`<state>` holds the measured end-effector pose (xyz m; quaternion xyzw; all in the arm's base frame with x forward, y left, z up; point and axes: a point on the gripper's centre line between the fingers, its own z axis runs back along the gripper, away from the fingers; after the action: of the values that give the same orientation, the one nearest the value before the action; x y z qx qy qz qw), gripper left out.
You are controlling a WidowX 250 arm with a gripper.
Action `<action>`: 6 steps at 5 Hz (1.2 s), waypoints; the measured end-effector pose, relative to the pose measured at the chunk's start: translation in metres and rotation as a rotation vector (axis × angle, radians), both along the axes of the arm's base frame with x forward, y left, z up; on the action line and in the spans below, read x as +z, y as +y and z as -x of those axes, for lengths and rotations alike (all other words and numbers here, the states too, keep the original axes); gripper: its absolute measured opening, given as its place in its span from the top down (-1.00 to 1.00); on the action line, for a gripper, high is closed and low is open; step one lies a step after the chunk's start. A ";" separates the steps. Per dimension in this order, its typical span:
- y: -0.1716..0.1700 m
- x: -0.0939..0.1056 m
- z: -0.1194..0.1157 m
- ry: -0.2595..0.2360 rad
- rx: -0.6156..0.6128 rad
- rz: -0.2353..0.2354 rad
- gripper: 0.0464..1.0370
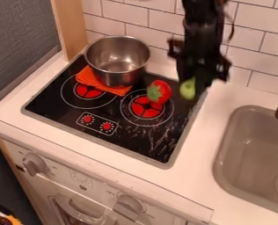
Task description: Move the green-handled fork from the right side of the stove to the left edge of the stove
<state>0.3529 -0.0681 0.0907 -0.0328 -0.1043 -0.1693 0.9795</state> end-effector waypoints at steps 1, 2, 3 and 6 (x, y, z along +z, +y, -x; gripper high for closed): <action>0.035 0.008 0.031 0.000 0.059 0.008 0.37; 0.086 -0.015 0.060 0.096 0.153 -0.048 0.37; 0.135 -0.028 0.082 0.136 0.243 -0.074 0.37; 0.216 -0.061 0.093 0.229 0.251 -0.155 0.37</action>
<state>0.2601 0.1481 0.0296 0.0371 0.0180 -0.0484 0.9980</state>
